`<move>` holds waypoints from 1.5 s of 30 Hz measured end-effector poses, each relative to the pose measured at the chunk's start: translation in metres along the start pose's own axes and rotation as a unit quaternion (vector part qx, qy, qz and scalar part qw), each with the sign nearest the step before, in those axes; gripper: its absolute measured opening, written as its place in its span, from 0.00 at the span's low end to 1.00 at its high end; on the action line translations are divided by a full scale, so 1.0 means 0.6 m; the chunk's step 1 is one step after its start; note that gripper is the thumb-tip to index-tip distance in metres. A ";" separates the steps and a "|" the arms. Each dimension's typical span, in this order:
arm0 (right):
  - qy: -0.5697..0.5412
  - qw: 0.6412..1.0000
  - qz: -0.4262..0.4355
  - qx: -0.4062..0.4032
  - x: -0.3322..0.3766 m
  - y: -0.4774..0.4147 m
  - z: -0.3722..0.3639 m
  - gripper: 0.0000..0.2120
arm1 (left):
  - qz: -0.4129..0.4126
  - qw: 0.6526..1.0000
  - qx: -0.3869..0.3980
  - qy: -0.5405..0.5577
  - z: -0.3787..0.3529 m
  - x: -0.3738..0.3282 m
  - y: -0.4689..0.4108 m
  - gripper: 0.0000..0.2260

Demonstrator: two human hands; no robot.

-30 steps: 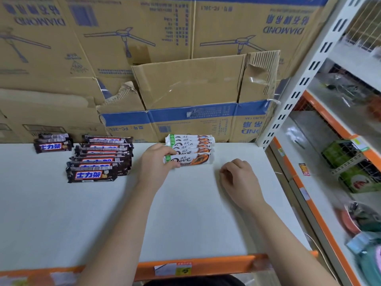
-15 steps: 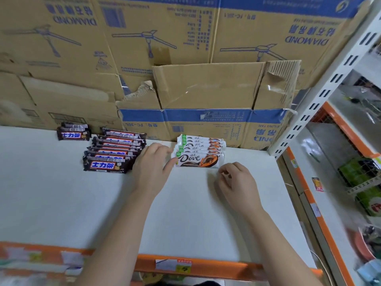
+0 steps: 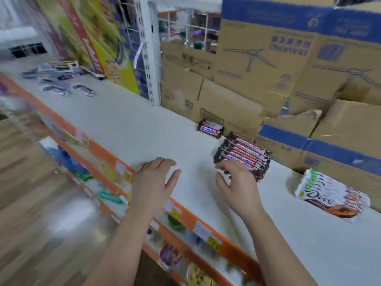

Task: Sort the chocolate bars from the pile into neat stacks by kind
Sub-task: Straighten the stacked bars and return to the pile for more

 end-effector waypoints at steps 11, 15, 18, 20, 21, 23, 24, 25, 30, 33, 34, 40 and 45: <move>-0.029 0.997 0.039 0.052 0.274 -0.157 -0.323 0.09 | 0.022 0.999 0.004 -0.031 0.116 0.398 -0.064 0.15; -0.027 0.995 0.047 0.081 0.337 -0.216 -0.418 0.12 | 0.040 0.999 0.000 -0.022 0.129 0.515 -0.090 0.13; -0.034 0.995 0.046 0.084 0.373 -0.272 -0.486 0.13 | 0.050 0.998 -0.009 -0.024 0.132 0.596 -0.117 0.14; -0.039 0.994 0.051 0.087 0.395 -0.314 -0.531 0.13 | 0.057 0.998 -0.018 -0.023 0.134 0.649 -0.142 0.13; -0.042 0.994 0.055 0.088 0.406 -0.337 -0.554 0.13 | 0.063 0.997 -0.021 -0.026 0.135 0.677 -0.157 0.14; -0.050 0.993 0.061 0.086 0.429 -0.387 -0.596 0.12 | 0.075 0.997 -0.017 -0.027 0.133 0.732 -0.194 0.14; -0.054 0.993 0.062 0.084 0.440 -0.413 -0.615 0.12 | 0.077 0.997 -0.010 -0.026 0.129 0.760 -0.215 0.15; -0.056 0.993 0.061 0.084 0.450 -0.441 -0.633 0.12 | 0.077 0.997 -0.002 -0.028 0.125 0.787 -0.239 0.16; -0.059 0.993 0.065 0.077 0.499 -0.578 -0.715 0.08 | 0.077 0.997 0.004 -0.029 0.116 0.918 -0.356 0.18; -0.055 0.993 0.069 0.081 0.525 -0.641 -0.757 0.08 | 0.077 0.997 0.006 -0.024 0.111 0.978 -0.406 0.19; -0.051 0.993 0.069 0.083 0.533 -0.660 -0.773 0.08 | 0.078 0.997 0.011 -0.024 0.107 0.998 -0.421 0.19; -0.010 0.995 0.052 0.081 0.563 -0.773 -0.879 0.07 | 0.069 0.997 0.024 -0.007 0.071 1.134 -0.514 0.16; 0.017 0.997 0.026 0.066 0.595 -0.870 -0.973 0.08 | 0.049 0.998 0.032 0.013 0.048 1.260 -0.601 0.17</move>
Point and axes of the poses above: each hand's wrist, its own y-axis away from the middle knuckle, its own z-axis out of the back of the hand, x = y × z, the point moved 6 cm from there along -y, towards the middle knuckle, and after that the axes turned 5 degrees about -y, right-handed, at the moved point
